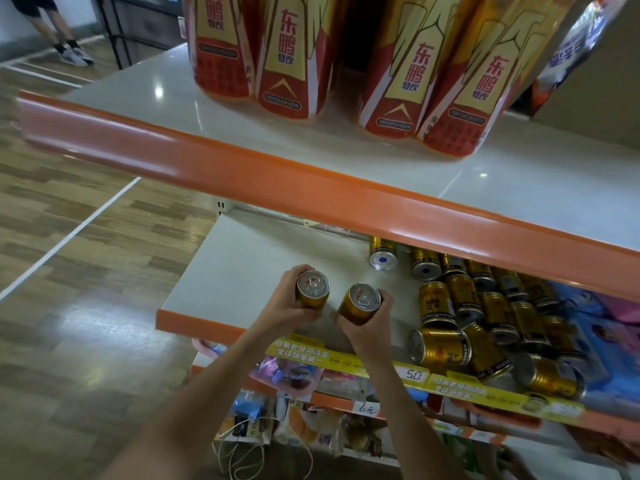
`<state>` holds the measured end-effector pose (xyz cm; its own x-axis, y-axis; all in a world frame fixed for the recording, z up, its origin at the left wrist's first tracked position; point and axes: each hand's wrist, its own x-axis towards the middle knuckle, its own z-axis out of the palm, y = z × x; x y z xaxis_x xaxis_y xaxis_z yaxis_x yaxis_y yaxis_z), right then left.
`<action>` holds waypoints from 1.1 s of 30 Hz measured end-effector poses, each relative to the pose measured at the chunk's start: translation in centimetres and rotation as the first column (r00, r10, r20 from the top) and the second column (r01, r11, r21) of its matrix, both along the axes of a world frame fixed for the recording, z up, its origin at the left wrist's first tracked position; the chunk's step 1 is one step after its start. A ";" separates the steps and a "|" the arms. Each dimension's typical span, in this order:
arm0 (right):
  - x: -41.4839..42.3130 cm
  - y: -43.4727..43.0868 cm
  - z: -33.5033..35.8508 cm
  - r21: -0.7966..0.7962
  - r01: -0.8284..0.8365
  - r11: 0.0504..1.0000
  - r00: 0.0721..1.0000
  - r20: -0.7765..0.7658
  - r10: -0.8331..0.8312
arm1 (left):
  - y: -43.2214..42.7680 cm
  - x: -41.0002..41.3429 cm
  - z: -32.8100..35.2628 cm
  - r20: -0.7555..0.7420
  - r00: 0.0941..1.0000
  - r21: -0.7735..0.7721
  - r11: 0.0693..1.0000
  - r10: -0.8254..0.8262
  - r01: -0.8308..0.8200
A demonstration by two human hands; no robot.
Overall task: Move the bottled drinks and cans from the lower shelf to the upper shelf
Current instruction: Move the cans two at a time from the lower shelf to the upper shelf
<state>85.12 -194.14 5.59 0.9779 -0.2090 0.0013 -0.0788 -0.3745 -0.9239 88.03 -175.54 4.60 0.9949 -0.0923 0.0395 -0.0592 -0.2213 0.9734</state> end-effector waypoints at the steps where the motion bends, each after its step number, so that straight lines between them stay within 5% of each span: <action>1: 0.0 -0.4 -0.3 -0.006 -0.035 0.999 0.999 0.007 0.035 | 0.0 0.0 -0.1 0.001 1.000 -0.002 1.000 -0.003 0.003; 10: 1.2 -3.7 0.2 -0.071 -0.165 0.984 0.986 -0.024 0.164 | 0.0 0.0 -0.3 -0.009 1.000 -0.019 1.000 -0.009 0.008; 18: 0.8 0.0 -0.1 -0.196 0.101 0.976 0.995 0.005 -0.102 | 0.0 -0.1 -0.1 -0.007 1.000 -0.034 0.999 -0.006 0.006; 23: -0.5 -2.4 -1.0 -0.090 -0.145 0.985 0.989 -0.051 0.141 | 0.1 -0.2 0.1 -0.026 0.999 -0.046 0.999 -0.021 0.019; 26: -0.9 -4.0 -0.5 -0.154 -0.241 0.958 0.969 -0.087 0.229 | 0.2 -0.2 0.0 -0.039 0.999 -0.065 0.998 -0.021 0.018; 33: -0.7 -2.2 0.0 -0.250 -0.082 0.965 0.995 -0.079 0.064 | 0.0 -0.4 0.1 -0.033 0.999 -0.061 0.998 -0.014 0.012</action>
<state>84.40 -196.30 5.55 0.9901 -0.1383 -0.0239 -0.1032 -0.6017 -0.7920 87.62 -175.50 4.72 0.9945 -0.1038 0.0123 -0.0291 -0.1612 0.9865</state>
